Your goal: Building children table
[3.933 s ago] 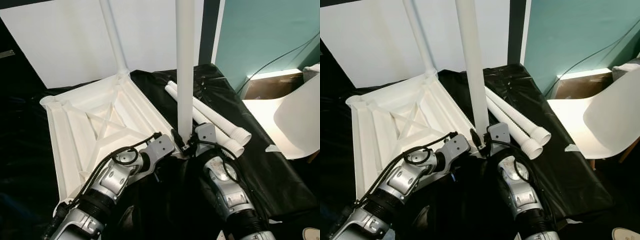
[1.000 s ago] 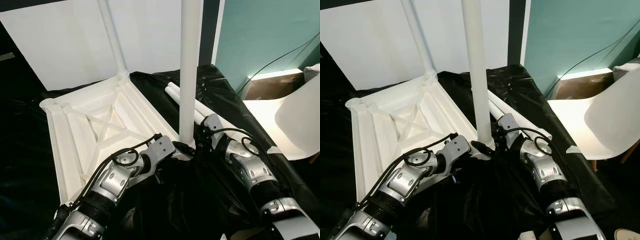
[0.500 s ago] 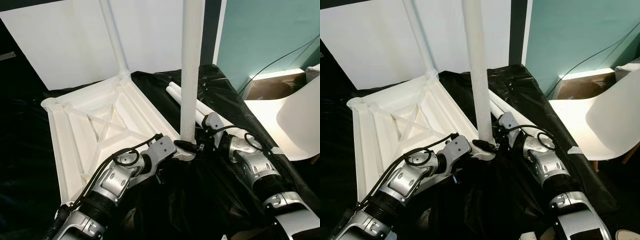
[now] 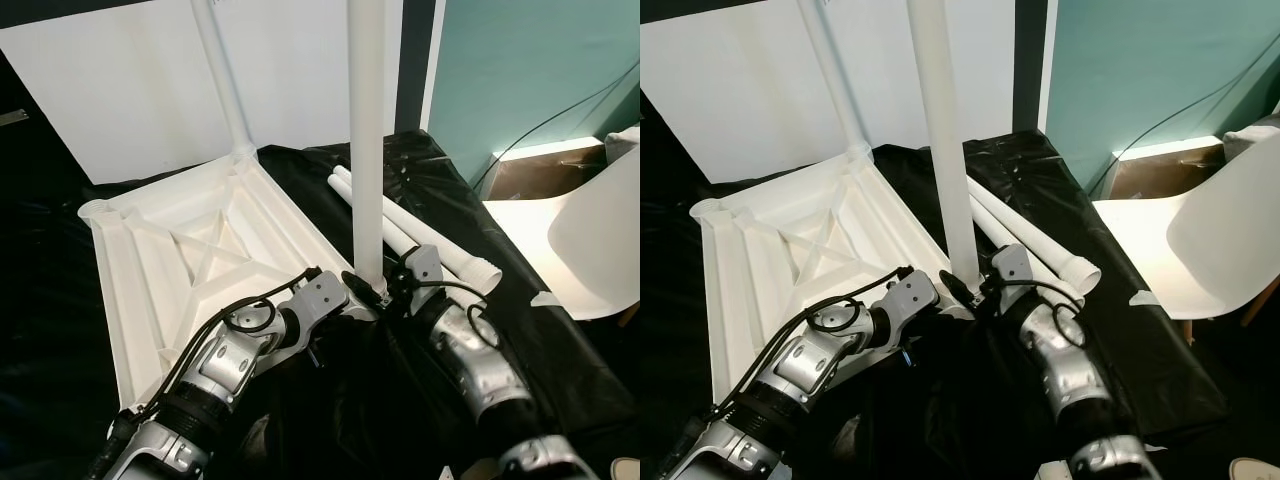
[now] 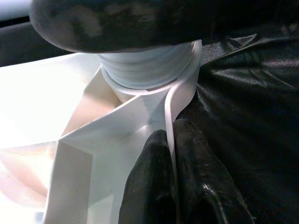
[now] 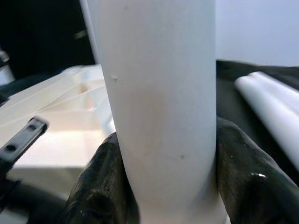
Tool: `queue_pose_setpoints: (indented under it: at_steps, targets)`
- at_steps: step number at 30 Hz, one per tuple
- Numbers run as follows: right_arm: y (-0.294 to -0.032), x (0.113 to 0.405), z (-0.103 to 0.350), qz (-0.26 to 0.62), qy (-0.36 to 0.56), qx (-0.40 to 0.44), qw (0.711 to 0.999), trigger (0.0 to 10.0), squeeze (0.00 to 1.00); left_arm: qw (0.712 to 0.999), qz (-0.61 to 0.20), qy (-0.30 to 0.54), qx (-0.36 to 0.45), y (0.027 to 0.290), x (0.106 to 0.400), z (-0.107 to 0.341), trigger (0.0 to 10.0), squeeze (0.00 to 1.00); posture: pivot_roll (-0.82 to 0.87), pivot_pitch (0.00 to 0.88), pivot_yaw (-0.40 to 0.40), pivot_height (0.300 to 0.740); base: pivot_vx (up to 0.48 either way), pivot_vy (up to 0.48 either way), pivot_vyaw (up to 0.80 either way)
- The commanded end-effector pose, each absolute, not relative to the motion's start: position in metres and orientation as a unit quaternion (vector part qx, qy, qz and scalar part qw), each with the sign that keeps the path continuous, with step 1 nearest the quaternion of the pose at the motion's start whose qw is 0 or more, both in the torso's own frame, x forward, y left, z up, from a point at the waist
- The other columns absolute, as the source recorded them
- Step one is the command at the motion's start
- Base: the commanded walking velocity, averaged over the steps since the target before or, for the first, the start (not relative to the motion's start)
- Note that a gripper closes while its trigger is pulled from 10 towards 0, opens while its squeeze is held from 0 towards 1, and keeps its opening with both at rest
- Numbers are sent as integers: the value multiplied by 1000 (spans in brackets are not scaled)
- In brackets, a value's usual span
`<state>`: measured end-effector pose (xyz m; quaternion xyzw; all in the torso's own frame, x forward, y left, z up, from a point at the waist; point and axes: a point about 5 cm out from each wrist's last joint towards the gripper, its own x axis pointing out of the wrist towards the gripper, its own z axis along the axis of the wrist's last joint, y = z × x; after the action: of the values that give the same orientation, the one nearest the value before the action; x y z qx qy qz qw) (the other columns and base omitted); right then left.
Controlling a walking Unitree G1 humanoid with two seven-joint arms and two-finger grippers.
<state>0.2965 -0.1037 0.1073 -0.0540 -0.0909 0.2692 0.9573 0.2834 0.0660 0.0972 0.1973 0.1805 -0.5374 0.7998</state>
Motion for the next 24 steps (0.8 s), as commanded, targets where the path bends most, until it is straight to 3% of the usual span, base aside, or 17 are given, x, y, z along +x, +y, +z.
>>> queue_pose_setpoints:
  at_steps: [1,8,9,10,11,12,13,18,19,24]
  targets:
    - [-129,298,99,179,-70,-73,979,0,0,767,-565,246,179,68,265,68,10000,0,60,0,50,740,0,0,0]
    - [-122,295,102,154,-84,-62,983,0,0,766,-565,248,181,70,265,67,10000,0,58,0,56,740,0,0,0]
    - [-118,295,101,172,-79,-59,980,9098,0,766,-565,248,181,70,264,67,10000,0,57,0,58,740,0,0,0]
    - [-118,295,101,172,-79,-59,980,9098,0,766,-565,248,181,70,264,67,10000,0,57,0,58,740,0,0,0]
    - [-115,294,100,187,-73,-58,978,10000,0,765,-565,249,182,70,264,67,10000,0,57,0,59,740,0,0,0]
    - [-115,294,100,187,-73,-58,978,10000,0,765,-565,249,182,70,264,67,10000,0,57,0,59,740,0,0,0]
    - [-112,295,100,210,-66,-48,974,10000,1000,765,-565,249,183,69,264,66,10000,0,55,0,59,740,0,0,0]
    - [-108,299,103,282,-58,-16,958,10000,1000,764,-566,248,184,69,264,66,10000,0,52,0,57,740,0,0,0]
    - [-112,306,117,315,-80,-30,945,10000,0,765,-566,248,184,68,264,66,10000,0,51,0,53,740,0,0,0]
    - [-117,316,132,357,-82,-50,929,10000,0,765,-565,248,184,68,264,65,10000,0,54,0,50,740,0,0,0]
